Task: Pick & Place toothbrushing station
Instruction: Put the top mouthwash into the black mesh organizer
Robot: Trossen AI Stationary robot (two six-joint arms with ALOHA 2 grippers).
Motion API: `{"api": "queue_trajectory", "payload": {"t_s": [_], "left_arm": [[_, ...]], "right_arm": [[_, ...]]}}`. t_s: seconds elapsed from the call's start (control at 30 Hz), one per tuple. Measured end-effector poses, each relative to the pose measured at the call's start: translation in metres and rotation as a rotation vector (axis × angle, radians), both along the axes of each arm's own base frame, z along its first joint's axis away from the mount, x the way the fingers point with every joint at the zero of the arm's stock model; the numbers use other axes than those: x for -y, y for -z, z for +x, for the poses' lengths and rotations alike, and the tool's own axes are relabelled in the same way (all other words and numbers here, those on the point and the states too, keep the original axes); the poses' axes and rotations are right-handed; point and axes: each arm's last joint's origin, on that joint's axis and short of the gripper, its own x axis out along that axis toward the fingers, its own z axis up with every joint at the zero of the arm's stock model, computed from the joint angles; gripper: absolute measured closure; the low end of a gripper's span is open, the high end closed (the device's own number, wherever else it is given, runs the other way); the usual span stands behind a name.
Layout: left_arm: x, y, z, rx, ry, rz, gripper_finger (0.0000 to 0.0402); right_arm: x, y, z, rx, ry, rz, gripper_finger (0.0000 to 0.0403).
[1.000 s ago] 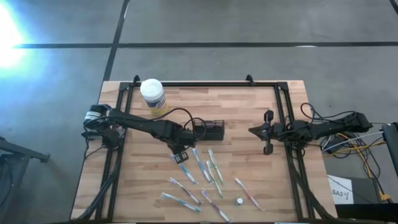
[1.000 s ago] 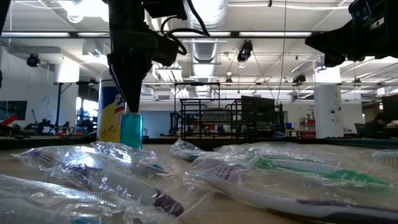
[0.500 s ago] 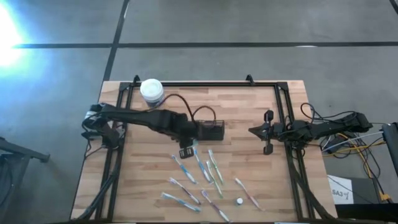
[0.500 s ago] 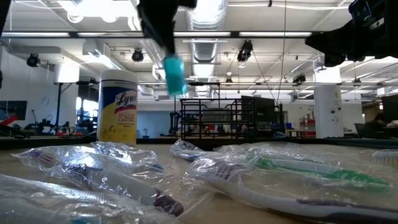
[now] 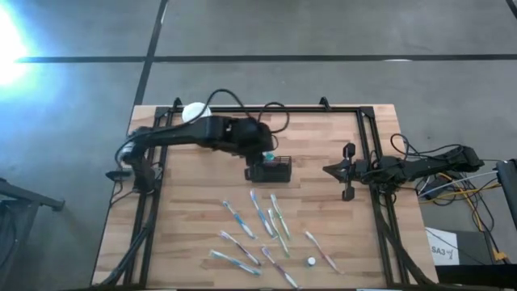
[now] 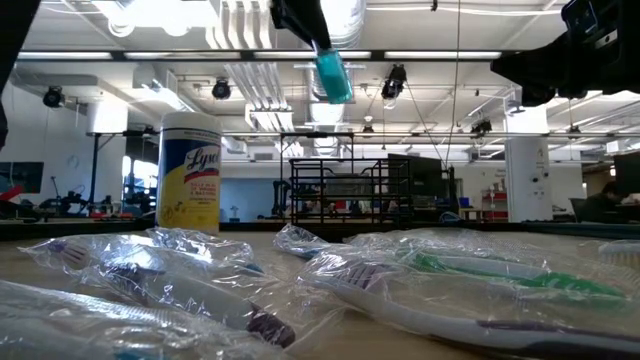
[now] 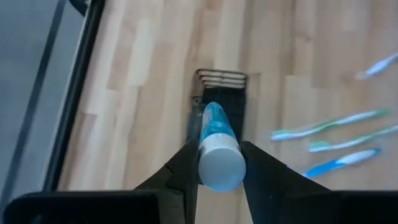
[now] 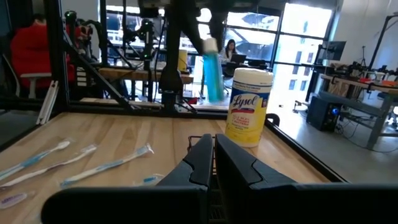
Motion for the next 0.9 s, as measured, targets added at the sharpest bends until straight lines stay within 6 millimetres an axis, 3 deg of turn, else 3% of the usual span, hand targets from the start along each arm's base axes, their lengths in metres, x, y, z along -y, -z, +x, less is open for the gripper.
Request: {"api": "queue_trajectory", "payload": {"t_s": [0.33, 0.57, 0.9], "left_arm": [[-0.004, 0.029, 0.05, -0.22, 0.115, 0.048, 0.0304], [-0.008, 0.062, 0.054, -0.313, 0.138, 0.025, 0.0301], [-0.008, 0.063, 0.057, -0.285, 0.143, 0.009, 0.0302]], "right_arm": [[0.0, 0.0, 0.0, -0.003, 0.003, -0.015, 0.039], [0.0, 0.001, 0.0, -0.01, 0.002, -0.016, 0.039], [0.0, 0.001, 0.0, -0.01, 0.003, -0.023, 0.039]]}}
